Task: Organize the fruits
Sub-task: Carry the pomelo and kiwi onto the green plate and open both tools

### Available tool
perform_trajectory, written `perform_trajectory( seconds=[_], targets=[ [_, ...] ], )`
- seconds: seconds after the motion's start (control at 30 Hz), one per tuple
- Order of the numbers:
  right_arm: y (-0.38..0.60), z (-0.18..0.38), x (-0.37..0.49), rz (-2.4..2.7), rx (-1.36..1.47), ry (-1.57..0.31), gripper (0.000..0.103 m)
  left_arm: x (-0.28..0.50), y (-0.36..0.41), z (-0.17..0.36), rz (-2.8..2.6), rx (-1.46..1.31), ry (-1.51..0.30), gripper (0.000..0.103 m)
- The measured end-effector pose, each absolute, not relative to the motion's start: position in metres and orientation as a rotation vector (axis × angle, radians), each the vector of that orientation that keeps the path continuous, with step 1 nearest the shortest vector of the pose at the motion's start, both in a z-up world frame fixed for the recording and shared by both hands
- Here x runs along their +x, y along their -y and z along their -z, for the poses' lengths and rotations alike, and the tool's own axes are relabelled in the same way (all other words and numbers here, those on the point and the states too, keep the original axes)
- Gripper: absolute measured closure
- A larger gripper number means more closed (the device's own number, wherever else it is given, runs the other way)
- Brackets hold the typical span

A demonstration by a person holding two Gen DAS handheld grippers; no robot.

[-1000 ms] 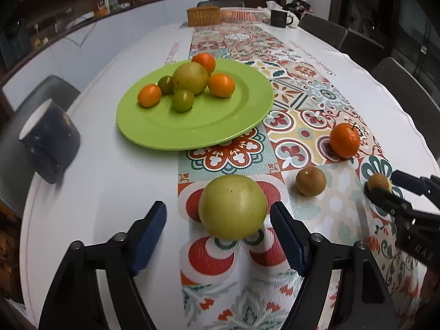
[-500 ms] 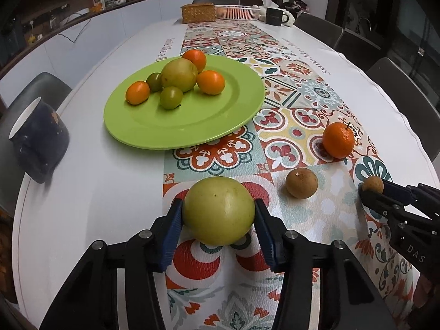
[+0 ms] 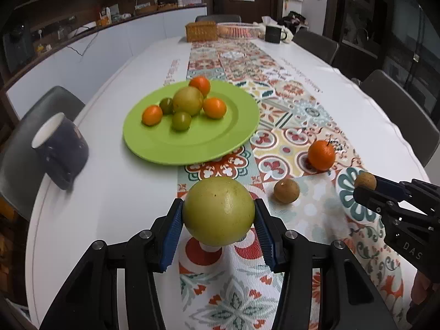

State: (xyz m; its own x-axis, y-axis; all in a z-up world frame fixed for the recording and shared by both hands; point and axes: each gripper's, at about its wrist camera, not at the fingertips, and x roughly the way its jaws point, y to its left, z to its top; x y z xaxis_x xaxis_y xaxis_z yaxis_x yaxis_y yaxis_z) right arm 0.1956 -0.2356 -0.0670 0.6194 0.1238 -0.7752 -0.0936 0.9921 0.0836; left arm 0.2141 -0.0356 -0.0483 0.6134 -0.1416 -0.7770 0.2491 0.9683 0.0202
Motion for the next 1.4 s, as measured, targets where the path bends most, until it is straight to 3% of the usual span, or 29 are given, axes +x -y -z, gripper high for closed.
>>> perform_trajectory(
  seconds=[0.47, 0.83, 1.4],
  targets=[
    [0.212, 0.011, 0.188, -0.223, 0.009, -0.746, 0.073, 0.192, 0.017, -0.004, 0.210, 0.118, -0.763, 0.053],
    [0.185, -0.021, 0.214, -0.293, -0.023, -0.669, 0.073, 0.218, 0.003, -0.027, 0.202, 0.116, -0.729, 0.053],
    [0.141, -0.009, 0.299, -0.386, -0.057, -0.756, 0.073, 0.306, -0.022, -0.006, 0.208, 0.099, -0.816, 0.053]
  ],
)
